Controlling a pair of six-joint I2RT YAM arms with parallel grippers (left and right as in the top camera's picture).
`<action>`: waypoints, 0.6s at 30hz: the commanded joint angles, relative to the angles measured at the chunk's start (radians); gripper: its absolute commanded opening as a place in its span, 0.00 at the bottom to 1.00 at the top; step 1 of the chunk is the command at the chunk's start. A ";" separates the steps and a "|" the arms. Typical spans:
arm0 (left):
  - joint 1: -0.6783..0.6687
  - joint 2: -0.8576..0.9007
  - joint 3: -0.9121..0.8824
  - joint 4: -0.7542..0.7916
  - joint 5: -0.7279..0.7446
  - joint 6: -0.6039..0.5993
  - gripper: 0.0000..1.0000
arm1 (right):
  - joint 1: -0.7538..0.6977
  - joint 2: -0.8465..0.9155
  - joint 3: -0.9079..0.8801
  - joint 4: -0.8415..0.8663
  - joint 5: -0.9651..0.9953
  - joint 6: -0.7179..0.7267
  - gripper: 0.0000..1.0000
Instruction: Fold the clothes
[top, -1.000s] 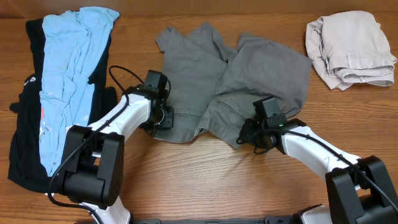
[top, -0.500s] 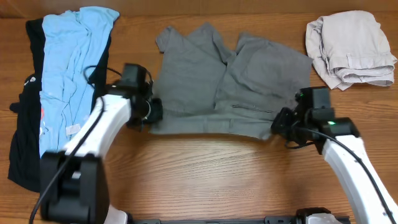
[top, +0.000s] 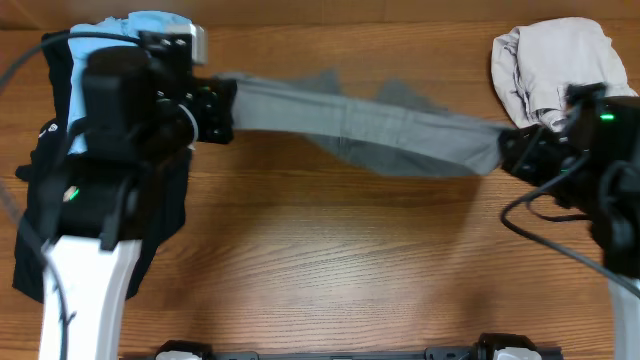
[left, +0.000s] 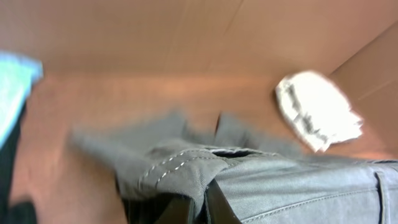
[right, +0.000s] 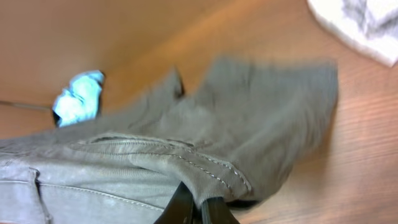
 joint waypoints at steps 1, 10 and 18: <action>0.033 -0.069 0.135 0.000 -0.114 0.040 0.04 | -0.063 -0.023 0.183 -0.055 0.140 -0.050 0.04; 0.032 -0.225 0.307 -0.139 -0.115 0.056 0.04 | -0.101 -0.023 0.684 -0.341 0.173 -0.071 0.04; 0.032 -0.230 0.283 -0.302 -0.126 0.058 0.04 | -0.101 0.011 0.710 -0.452 0.164 -0.072 0.04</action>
